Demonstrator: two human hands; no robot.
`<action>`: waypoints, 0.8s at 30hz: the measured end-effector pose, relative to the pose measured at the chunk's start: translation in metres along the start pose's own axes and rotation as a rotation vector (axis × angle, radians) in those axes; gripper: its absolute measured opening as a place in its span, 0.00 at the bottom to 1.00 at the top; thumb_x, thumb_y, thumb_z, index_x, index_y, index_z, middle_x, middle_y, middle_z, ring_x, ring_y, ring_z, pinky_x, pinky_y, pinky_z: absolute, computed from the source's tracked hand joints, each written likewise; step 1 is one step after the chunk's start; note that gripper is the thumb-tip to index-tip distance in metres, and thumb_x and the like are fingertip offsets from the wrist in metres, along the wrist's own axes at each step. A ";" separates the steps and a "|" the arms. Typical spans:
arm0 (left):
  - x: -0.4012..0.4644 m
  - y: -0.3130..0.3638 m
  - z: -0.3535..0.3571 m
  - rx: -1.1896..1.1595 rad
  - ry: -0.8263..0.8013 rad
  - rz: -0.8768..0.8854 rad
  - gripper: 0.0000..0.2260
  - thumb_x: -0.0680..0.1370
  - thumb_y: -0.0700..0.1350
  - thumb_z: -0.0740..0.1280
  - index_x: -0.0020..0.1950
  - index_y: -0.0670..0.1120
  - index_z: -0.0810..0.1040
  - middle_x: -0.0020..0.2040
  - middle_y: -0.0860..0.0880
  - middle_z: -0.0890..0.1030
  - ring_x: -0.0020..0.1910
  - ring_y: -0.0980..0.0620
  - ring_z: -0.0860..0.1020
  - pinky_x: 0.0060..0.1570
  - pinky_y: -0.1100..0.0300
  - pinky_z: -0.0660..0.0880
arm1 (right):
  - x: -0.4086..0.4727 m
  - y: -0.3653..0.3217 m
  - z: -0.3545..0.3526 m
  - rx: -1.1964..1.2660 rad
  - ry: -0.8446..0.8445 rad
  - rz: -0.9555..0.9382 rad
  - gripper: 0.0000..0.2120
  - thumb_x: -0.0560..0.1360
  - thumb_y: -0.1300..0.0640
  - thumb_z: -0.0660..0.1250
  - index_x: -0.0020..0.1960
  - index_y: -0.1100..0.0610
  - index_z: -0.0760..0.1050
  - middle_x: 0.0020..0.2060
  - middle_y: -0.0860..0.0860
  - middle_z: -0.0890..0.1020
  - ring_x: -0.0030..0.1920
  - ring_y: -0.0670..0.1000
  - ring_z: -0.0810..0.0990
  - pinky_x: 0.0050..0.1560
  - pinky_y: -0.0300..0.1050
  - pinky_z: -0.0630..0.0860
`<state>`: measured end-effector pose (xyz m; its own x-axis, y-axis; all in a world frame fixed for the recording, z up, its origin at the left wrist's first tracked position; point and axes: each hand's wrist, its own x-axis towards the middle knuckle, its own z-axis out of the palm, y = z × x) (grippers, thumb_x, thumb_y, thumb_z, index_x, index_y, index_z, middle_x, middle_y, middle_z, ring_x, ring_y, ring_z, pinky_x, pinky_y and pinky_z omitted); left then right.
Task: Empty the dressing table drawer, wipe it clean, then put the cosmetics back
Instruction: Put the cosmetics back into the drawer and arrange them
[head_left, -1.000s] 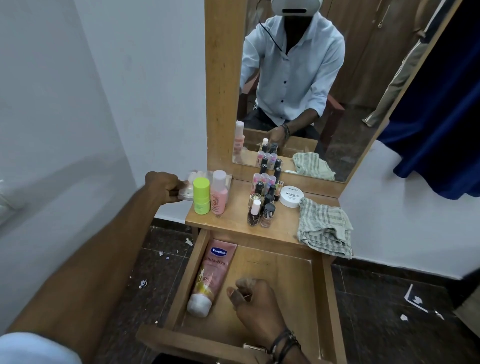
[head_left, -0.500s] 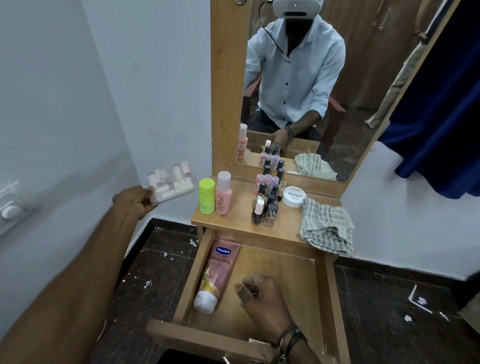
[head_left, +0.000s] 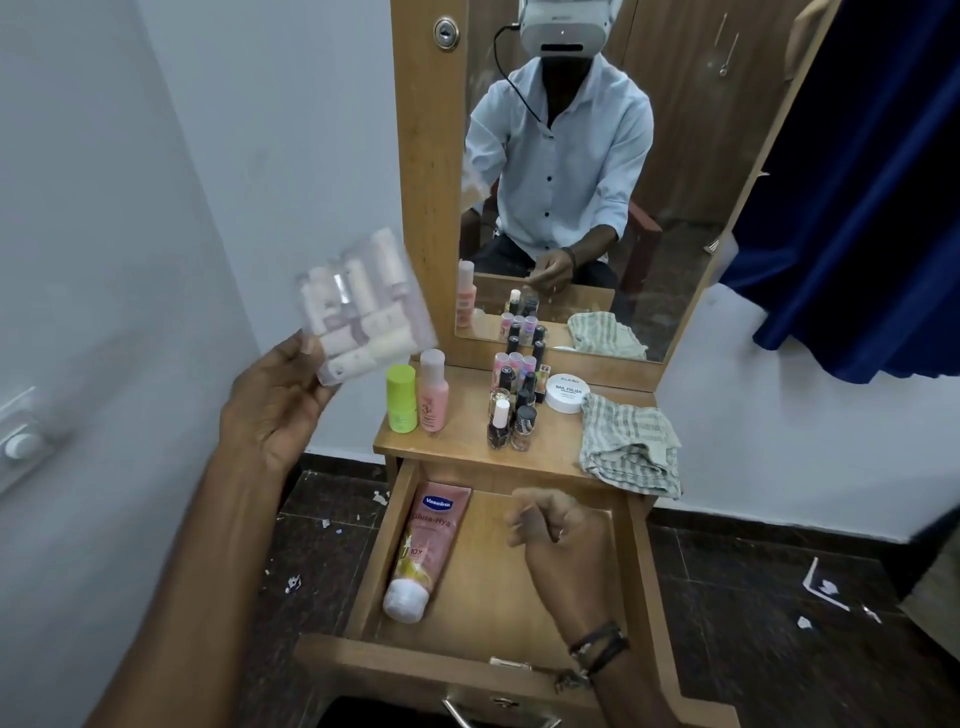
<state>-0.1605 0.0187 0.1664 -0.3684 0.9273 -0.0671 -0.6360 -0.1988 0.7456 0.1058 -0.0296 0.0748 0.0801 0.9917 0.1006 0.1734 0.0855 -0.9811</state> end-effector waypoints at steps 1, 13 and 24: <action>-0.010 -0.004 0.010 0.047 -0.021 -0.003 0.20 0.74 0.35 0.65 0.66 0.35 0.74 0.60 0.42 0.82 0.59 0.47 0.81 0.53 0.60 0.81 | 0.001 -0.009 -0.004 0.055 0.040 -0.033 0.07 0.77 0.64 0.66 0.43 0.56 0.81 0.34 0.53 0.84 0.30 0.45 0.80 0.33 0.33 0.75; -0.101 -0.111 0.025 0.579 -0.031 -0.379 0.08 0.73 0.29 0.70 0.41 0.39 0.86 0.44 0.37 0.86 0.42 0.41 0.81 0.48 0.50 0.76 | -0.014 -0.007 -0.072 0.042 0.189 -0.169 0.06 0.76 0.60 0.68 0.42 0.54 0.81 0.33 0.43 0.85 0.31 0.40 0.81 0.30 0.34 0.75; -0.072 -0.201 0.013 1.038 0.022 -0.514 0.06 0.69 0.30 0.74 0.44 0.31 0.81 0.42 0.36 0.84 0.41 0.40 0.84 0.37 0.49 0.81 | 0.022 0.033 -0.078 -0.835 -0.526 0.323 0.34 0.64 0.41 0.78 0.65 0.53 0.71 0.59 0.48 0.81 0.56 0.50 0.80 0.55 0.43 0.77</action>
<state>0.0025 -0.0037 0.0296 -0.2458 0.8154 -0.5242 0.1445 0.5655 0.8120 0.1899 -0.0127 0.0580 -0.1604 0.8893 -0.4282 0.8606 -0.0865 -0.5019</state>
